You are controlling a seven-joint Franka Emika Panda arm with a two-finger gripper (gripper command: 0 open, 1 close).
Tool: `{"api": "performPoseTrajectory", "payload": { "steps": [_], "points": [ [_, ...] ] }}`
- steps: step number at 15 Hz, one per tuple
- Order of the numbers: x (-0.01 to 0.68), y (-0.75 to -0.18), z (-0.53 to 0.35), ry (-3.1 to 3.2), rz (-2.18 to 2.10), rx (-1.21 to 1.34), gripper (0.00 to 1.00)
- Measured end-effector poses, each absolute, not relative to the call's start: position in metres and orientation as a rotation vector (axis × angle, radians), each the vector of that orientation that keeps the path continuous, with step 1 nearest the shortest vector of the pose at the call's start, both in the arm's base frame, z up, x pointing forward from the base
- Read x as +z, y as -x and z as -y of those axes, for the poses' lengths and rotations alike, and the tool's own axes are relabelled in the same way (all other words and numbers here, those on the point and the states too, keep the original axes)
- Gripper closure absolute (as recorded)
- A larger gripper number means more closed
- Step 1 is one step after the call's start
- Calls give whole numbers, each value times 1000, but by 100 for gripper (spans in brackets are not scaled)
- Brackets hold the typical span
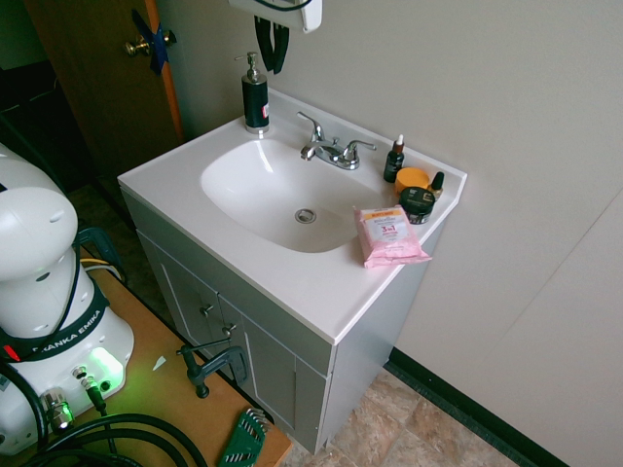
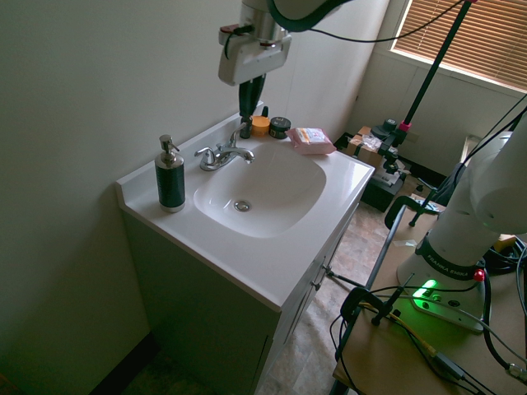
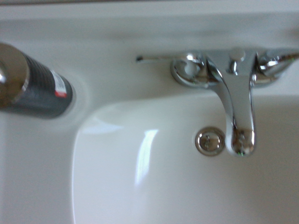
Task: Push the sanitizer
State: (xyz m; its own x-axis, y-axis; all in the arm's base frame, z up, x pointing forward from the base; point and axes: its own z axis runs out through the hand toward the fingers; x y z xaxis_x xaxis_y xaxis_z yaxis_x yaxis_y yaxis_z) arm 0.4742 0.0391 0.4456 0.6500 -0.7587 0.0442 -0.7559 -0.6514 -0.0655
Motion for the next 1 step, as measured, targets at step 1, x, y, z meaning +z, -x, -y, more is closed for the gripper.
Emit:
{"api": "performPoseTrajectory", "payload": {
  "steps": [1],
  "points": [
    [436,-457,-32,2812,-1301,-94,0]
  ]
}}
